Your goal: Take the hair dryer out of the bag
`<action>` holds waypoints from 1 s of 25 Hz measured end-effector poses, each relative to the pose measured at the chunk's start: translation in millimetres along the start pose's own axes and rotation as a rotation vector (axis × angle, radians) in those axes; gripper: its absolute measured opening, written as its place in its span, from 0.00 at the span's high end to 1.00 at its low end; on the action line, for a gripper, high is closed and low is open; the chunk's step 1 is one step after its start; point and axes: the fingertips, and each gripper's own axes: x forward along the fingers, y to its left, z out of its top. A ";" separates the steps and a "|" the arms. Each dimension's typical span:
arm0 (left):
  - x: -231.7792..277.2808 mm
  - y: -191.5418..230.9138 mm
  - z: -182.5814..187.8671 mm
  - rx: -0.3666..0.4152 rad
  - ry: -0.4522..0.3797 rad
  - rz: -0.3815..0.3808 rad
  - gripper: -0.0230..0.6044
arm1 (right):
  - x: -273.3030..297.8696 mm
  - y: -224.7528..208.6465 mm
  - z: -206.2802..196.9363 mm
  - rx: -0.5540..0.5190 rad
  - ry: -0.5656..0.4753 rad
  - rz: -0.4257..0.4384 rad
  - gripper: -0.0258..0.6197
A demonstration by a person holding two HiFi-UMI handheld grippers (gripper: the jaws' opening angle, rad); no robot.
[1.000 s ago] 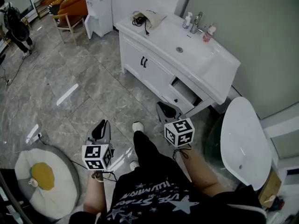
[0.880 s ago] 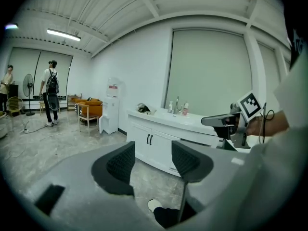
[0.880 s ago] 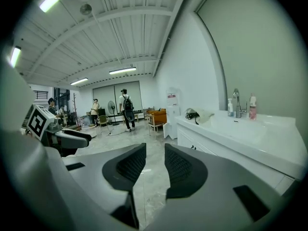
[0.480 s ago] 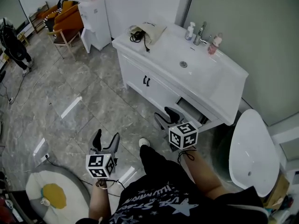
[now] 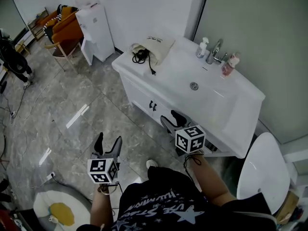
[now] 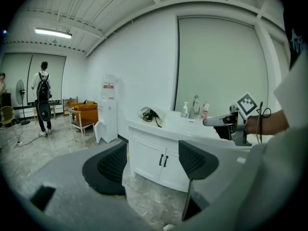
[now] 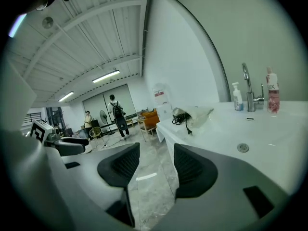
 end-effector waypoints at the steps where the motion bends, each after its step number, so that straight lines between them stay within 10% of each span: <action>1: 9.6 1.0 6.6 0.010 -0.003 -0.002 0.43 | 7.3 -6.3 6.3 0.006 -0.006 0.003 0.63; 15: 132.0 50.7 71.3 0.078 -0.014 -0.042 0.43 | 92.6 -69.4 56.9 0.073 -0.041 -0.044 0.64; 25: 275.6 94.5 125.0 0.156 0.003 -0.246 0.43 | 176.3 -114.5 87.3 0.150 -0.076 -0.213 0.64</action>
